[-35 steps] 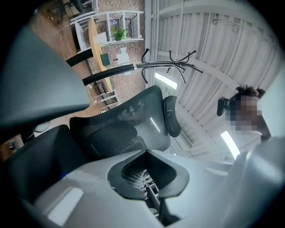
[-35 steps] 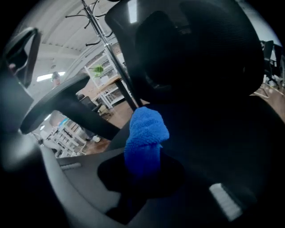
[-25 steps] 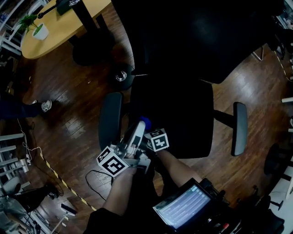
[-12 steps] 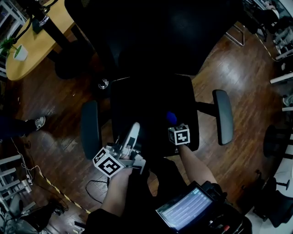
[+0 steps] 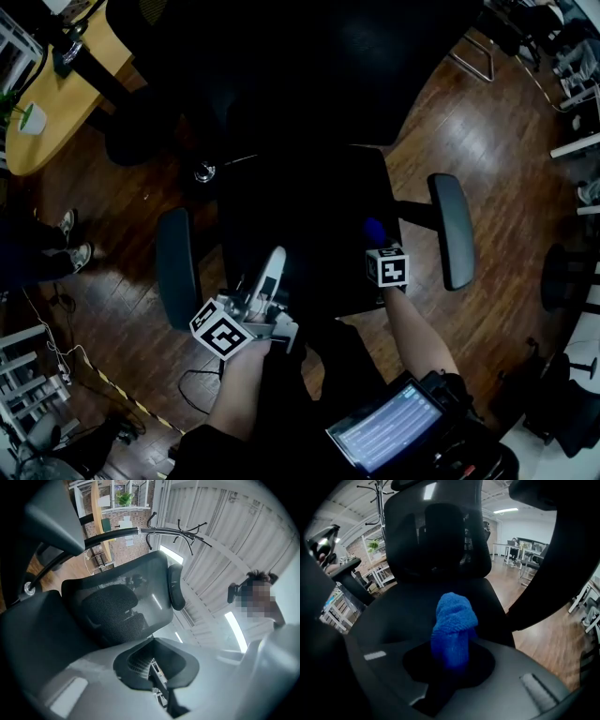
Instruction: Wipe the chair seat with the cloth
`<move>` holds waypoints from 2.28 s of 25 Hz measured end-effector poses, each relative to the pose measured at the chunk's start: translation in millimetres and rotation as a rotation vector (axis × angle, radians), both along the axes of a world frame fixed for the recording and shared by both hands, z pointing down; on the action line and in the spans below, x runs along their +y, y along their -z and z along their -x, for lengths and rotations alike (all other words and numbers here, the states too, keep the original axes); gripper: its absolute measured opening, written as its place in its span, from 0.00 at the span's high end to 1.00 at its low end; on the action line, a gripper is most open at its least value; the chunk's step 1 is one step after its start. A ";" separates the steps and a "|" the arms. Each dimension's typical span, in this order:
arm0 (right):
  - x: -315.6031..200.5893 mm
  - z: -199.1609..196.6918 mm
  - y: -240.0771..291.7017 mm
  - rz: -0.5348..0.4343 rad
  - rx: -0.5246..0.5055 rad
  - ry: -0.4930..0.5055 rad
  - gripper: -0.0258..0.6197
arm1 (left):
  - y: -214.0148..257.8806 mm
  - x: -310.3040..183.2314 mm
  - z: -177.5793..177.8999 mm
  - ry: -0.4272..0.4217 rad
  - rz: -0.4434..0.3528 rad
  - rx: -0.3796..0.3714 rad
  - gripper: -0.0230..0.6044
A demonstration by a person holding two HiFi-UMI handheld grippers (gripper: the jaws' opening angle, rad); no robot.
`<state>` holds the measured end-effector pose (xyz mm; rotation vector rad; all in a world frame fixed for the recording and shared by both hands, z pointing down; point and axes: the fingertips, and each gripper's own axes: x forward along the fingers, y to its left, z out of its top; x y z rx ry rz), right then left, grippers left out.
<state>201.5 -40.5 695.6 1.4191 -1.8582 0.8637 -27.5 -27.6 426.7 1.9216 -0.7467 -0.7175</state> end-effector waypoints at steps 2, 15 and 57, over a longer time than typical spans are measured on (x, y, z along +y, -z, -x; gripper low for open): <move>0.6 5.4 3.7 -0.001 -0.026 -0.003 0.89 | 1.8 0.3 5.7 0.012 0.000 -0.002 0.98; 92.3 329.5 14.3 0.080 -0.387 0.397 0.89 | 18.9 8.5 66.8 0.143 -0.017 -0.023 0.98; 42.6 57.7 140.5 -0.151 -0.353 0.064 0.89 | 55.6 7.7 -2.0 -0.023 0.012 -0.097 0.98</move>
